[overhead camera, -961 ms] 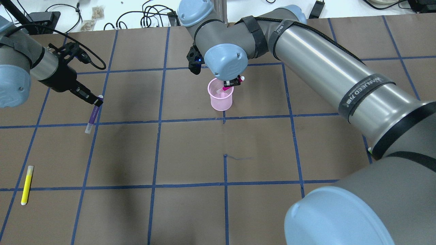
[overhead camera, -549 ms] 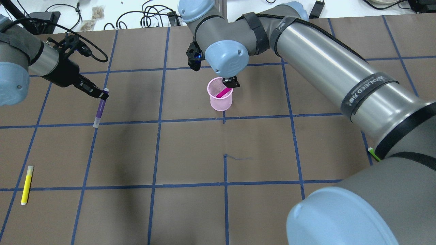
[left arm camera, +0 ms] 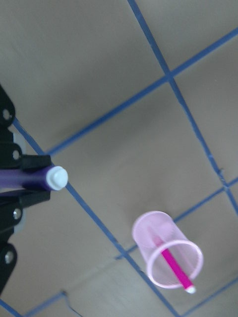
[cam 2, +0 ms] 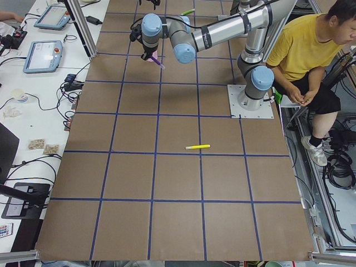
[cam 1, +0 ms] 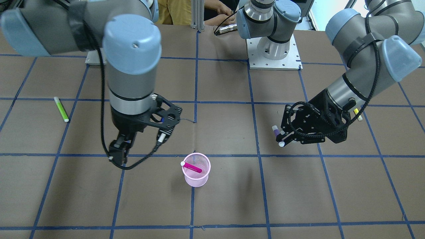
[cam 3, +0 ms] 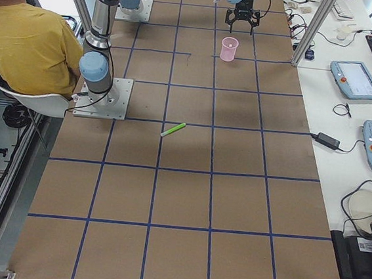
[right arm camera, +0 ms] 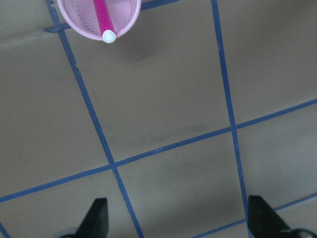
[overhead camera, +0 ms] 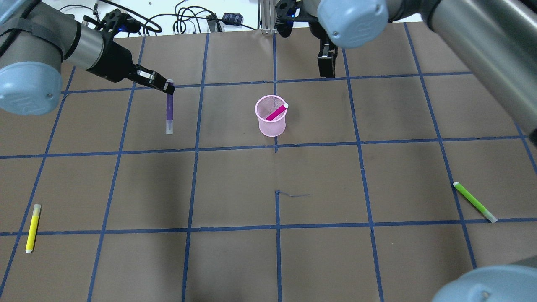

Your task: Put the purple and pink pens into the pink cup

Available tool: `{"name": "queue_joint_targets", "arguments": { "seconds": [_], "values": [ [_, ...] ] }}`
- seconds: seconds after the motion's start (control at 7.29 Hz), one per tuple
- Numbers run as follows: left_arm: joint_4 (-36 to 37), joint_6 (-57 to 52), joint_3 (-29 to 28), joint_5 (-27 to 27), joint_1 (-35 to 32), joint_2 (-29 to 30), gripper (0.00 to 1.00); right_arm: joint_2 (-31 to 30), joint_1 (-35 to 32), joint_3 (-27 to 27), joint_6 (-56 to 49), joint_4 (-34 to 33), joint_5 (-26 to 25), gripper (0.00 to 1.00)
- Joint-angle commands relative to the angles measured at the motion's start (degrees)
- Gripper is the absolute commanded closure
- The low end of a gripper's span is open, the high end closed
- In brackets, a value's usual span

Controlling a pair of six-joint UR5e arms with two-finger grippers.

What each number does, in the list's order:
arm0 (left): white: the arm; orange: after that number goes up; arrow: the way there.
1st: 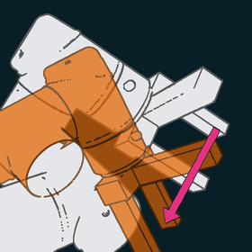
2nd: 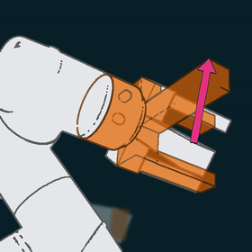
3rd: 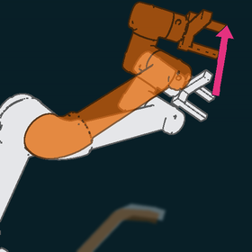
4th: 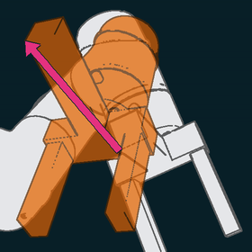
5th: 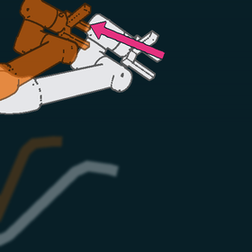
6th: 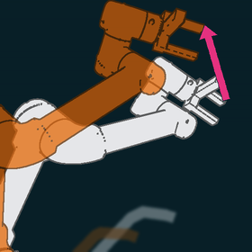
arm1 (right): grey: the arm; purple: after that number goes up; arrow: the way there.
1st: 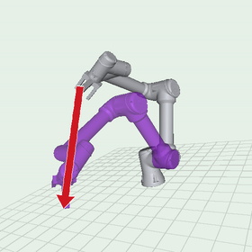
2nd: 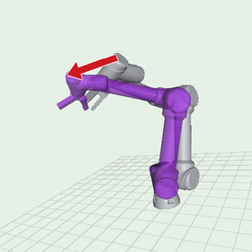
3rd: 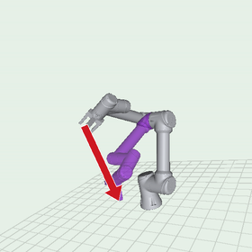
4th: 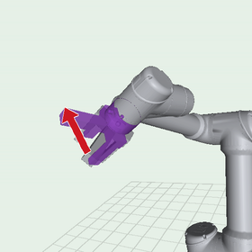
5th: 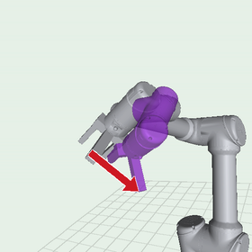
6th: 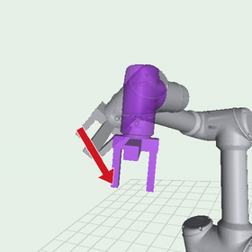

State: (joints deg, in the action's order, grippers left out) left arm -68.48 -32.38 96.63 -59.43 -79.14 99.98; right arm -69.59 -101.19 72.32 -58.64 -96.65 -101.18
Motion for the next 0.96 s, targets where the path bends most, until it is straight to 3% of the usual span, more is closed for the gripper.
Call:
{"name": "queue_joint_targets", "arguments": {
  "seconds": [0.0, 0.14, 0.27, 0.41, 0.55, 0.69, 0.82],
  "values": [
    [6.22, 20.62, -2.40, 8.32, -4.00, 2.83, 1.00, -5.80, 6.08, 1.67, 15.94, 6.36, 6.50, 0.00],
    [13.04, 23.39, -2.41, 14.45, -5.14, 5.20, 1.00, -9.39, 6.62, 3.43, 28.28, 7.26, 6.61, 0.00],
    [20.85, 25.68, -1.62, 14.86, -5.41, 6.96, 1.00, -12.12, 7.14, 6.75, 41.98, 7.18, 6.69, 0.00],
    [30.15, 25.70, -0.05, 12.61, -6.81, 7.94, 1.00, -15.37, 7.15, 11.92, 45.77, 6.22, 7.74, 0.15],
    [38.86, 29.96, 1.71, 2.49, -9.78, 8.03, 1.00, -18.88, 7.41, 17.89, 46.15, 1.34, 10.53, 0.13],
    [43.82, 34.79, 2.16, -3.01, -12.85, 7.95, 1.00, -21.61, 8.11, 21.69, 50.42, -4.54, 10.56, 0.00],
    [44.57, 35.28, 2.69, -4.45, -14.19, 7.51, 1.00, -22.25, 9.25, 21.20, 60.04, -5.03, 10.65, 0.00]
  ]
}}
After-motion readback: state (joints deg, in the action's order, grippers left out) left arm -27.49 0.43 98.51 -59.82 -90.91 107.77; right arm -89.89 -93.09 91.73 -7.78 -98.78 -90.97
